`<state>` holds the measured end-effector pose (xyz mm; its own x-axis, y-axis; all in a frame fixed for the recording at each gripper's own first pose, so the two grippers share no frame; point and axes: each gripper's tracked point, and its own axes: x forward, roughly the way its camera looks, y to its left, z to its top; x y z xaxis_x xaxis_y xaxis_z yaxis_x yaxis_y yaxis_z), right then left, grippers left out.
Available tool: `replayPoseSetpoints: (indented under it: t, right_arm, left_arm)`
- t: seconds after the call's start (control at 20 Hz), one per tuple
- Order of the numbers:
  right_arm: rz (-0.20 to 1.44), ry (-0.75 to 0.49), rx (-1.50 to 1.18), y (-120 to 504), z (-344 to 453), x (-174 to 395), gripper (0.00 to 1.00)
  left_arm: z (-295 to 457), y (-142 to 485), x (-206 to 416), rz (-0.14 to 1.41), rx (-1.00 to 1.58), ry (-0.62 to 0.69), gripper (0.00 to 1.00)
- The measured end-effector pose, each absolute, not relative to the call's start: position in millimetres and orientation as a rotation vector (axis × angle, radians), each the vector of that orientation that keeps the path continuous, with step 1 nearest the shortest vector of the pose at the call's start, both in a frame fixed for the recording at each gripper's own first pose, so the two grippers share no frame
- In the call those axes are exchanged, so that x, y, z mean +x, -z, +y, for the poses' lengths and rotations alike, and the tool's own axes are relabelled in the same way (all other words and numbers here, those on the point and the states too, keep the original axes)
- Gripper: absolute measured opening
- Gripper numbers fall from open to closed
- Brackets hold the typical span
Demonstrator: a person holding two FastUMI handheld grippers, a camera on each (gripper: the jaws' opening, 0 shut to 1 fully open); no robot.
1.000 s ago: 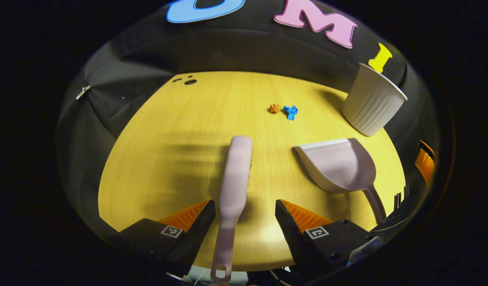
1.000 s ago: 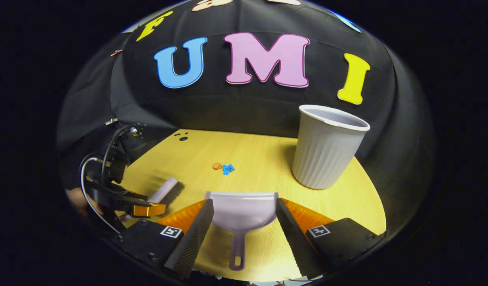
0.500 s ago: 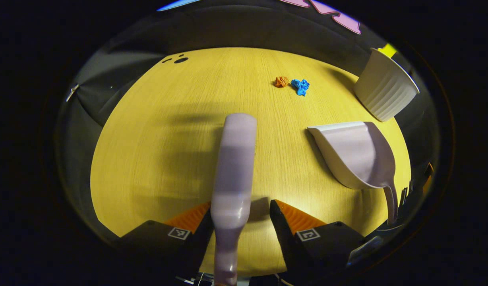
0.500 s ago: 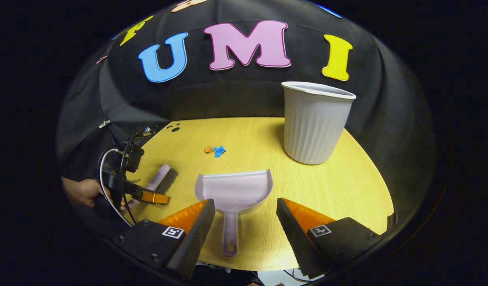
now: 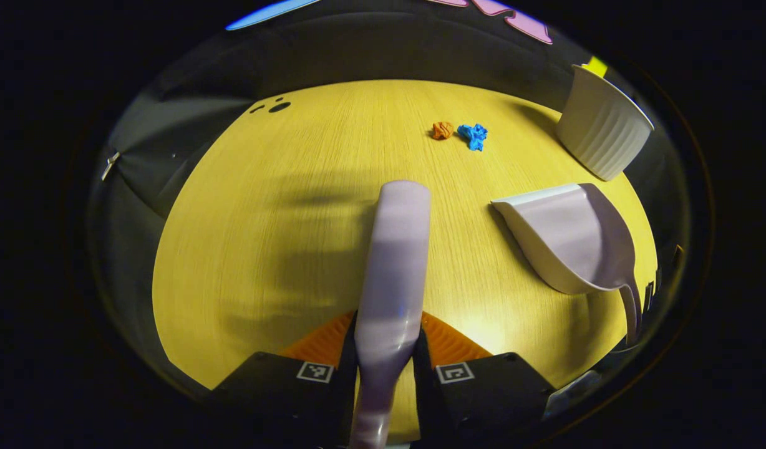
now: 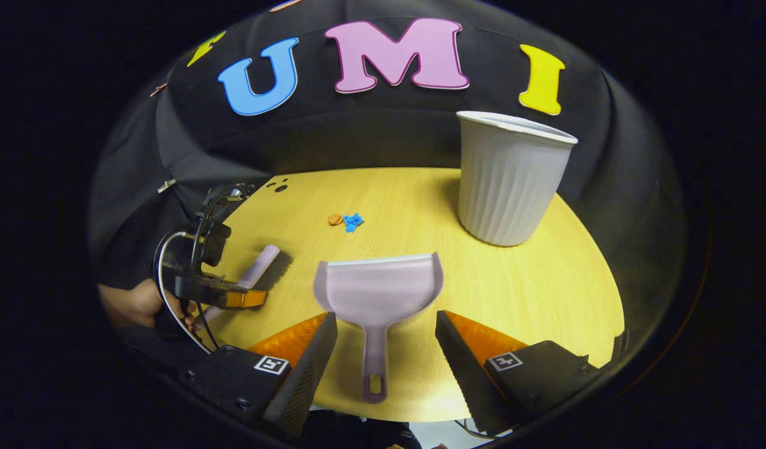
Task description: Pick up the small broom and dustpan from the desktop, sweep the trash into the dustpan with the broom, and then empty the trash into the garbage bin.
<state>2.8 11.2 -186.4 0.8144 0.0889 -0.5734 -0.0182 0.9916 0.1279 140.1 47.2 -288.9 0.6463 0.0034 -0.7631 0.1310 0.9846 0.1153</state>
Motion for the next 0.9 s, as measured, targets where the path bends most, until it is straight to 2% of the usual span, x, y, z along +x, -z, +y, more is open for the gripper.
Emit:
replayPoseSetpoints:
  t: [0.25,0.6,0.9]
  right_arm:
    - [0.737,-0.093,0.137,204.5,30.4,10.6,0.99]
    - [0.882,-0.097,0.103,242.7,43.3,15.4,0.99]
    - [0.983,-0.049,0.059,282.9,34.3,28.0,0.99]
  left_arm:
    - [49.1,285.6,128.6,0.828,0.086,0.11,0.37]
    - [81.5,247.4,91.0,0.724,-0.032,0.085,0.36]
    - [104.7,226.2,44.0,0.678,-0.087,0.038,0.35]
